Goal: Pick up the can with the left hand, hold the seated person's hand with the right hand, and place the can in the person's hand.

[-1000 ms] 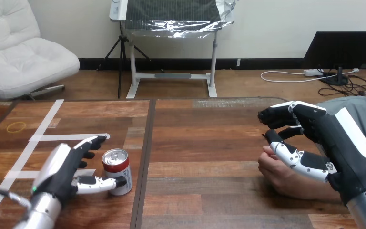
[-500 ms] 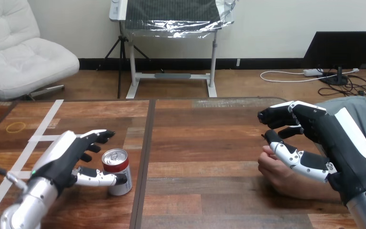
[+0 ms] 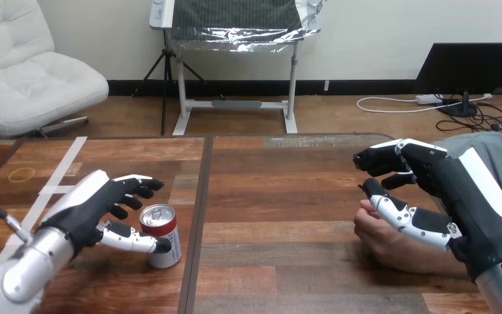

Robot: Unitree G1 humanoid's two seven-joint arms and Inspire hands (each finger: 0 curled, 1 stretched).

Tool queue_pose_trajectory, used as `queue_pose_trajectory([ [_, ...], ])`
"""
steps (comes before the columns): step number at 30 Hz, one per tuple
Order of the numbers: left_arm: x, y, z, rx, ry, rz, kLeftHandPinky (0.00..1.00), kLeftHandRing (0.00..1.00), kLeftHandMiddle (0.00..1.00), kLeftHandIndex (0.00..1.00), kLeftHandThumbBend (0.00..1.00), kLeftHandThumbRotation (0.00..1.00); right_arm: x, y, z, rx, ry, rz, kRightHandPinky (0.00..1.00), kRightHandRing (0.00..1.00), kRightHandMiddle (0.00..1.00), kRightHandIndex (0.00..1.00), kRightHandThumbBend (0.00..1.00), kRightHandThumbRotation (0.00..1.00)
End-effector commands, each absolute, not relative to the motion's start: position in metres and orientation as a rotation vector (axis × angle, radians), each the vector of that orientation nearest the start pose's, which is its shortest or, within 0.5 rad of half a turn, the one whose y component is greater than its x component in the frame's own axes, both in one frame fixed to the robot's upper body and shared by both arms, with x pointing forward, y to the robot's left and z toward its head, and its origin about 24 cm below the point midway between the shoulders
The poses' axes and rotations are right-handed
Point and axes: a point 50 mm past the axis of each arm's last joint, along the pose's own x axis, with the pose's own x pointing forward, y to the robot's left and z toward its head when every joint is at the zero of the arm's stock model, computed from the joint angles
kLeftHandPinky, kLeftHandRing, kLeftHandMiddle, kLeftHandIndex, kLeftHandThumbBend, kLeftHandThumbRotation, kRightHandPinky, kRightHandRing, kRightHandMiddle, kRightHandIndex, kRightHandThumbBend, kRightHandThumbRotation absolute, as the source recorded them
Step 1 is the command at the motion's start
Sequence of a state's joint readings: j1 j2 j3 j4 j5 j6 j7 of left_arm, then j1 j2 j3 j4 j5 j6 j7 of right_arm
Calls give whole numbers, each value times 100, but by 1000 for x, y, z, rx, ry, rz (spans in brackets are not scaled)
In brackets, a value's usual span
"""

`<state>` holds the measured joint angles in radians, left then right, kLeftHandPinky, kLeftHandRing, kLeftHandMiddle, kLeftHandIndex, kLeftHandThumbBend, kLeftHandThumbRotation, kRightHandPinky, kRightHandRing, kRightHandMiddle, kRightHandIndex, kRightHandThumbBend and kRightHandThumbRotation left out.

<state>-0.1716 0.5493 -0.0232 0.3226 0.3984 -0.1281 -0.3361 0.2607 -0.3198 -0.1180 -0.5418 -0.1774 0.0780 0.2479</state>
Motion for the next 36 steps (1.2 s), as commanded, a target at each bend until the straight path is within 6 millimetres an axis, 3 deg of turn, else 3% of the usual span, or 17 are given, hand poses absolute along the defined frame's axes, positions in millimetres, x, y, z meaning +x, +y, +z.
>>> queue_pose_trajectory([
  [1,298,245,77,960,110,-362,71,78,82,81,87,15,203,-198,138,-591,-263,155,66,72,70,63,35,0],
  [36,311,225,78,1027,216,-537,69,75,79,79,87,16,203,-199,140,-613,-265,167,67,71,69,63,36,0],
])
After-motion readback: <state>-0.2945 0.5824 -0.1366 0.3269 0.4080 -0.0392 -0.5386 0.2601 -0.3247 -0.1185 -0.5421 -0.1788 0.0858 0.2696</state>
